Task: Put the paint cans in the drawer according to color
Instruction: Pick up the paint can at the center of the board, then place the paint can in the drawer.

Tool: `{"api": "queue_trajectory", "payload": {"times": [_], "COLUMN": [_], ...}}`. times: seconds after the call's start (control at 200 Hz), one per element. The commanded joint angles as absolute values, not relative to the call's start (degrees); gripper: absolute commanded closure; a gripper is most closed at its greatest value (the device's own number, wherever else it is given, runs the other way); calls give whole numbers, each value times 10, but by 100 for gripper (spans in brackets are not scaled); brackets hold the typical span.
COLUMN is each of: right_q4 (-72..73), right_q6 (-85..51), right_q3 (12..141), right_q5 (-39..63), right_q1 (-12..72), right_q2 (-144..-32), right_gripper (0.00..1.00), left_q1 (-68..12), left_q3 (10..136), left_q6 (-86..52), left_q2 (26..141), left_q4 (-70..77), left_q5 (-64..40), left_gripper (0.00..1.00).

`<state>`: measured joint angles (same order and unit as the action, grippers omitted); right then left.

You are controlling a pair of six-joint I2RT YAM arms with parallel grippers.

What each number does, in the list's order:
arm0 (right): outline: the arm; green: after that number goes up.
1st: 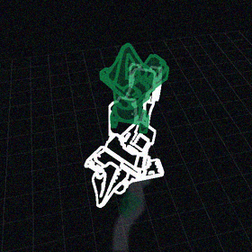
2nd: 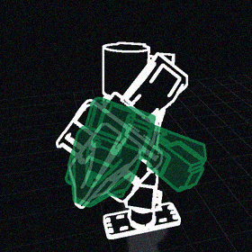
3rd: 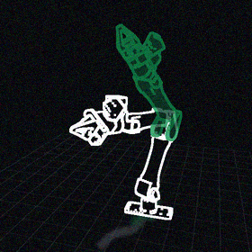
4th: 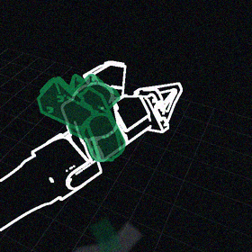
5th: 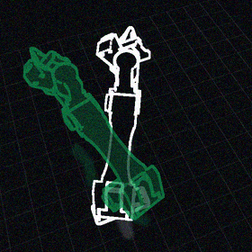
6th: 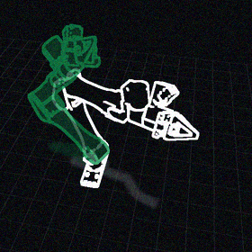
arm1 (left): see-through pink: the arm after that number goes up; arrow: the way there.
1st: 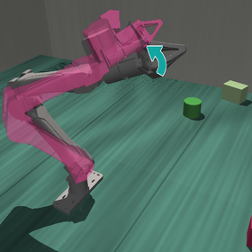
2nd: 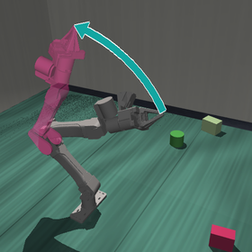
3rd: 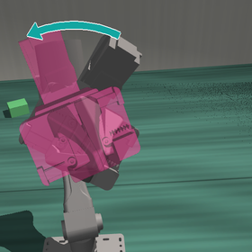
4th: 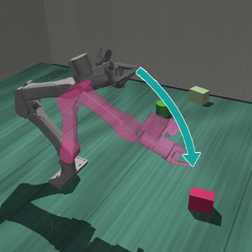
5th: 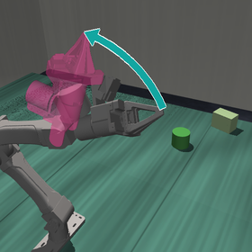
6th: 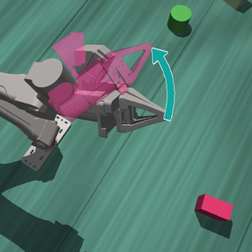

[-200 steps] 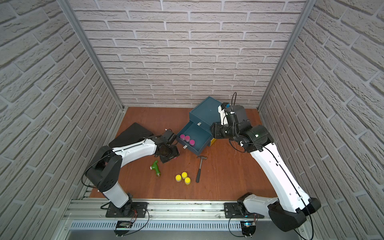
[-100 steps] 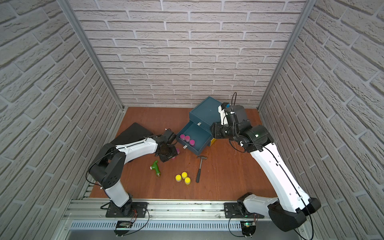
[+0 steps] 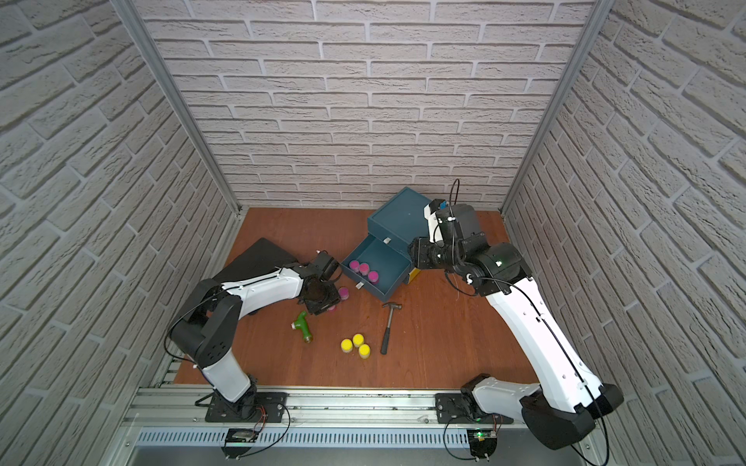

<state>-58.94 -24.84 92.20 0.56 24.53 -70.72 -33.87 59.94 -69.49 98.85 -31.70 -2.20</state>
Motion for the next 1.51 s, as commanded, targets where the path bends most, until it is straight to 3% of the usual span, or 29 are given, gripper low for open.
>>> {"api": "queue_trajectory", "payload": {"times": [0.0,0.115,0.355,0.64,1.145,1.5], "right_q4": [-569,-569,-568,-563,-565,-570], "right_q6": [-251,-250,-249,-248,-251,-252], "right_q3": [916,918,920,917,906,898], "right_q5": [10,9,7,7,0,-6], "right_q1": [242,242,242,242,241,239], "right_q2": [-698,-699,-698,-698,-676,-657], "right_gripper": [52,52,52,52,52,52], "left_q1": [-336,-336,-335,-336,-441,-473], "left_q3": [592,597,646,812,1183,1246], "left_q6": [-700,-701,-723,-738,-759,-812], "left_q2": [973,973,931,886,1144,1227], "left_q4": [-326,-337,-425,-543,-608,-664], "left_q5": [-13,-11,13,43,-29,-56], "left_gripper": [56,63,87,92,94,96]}}
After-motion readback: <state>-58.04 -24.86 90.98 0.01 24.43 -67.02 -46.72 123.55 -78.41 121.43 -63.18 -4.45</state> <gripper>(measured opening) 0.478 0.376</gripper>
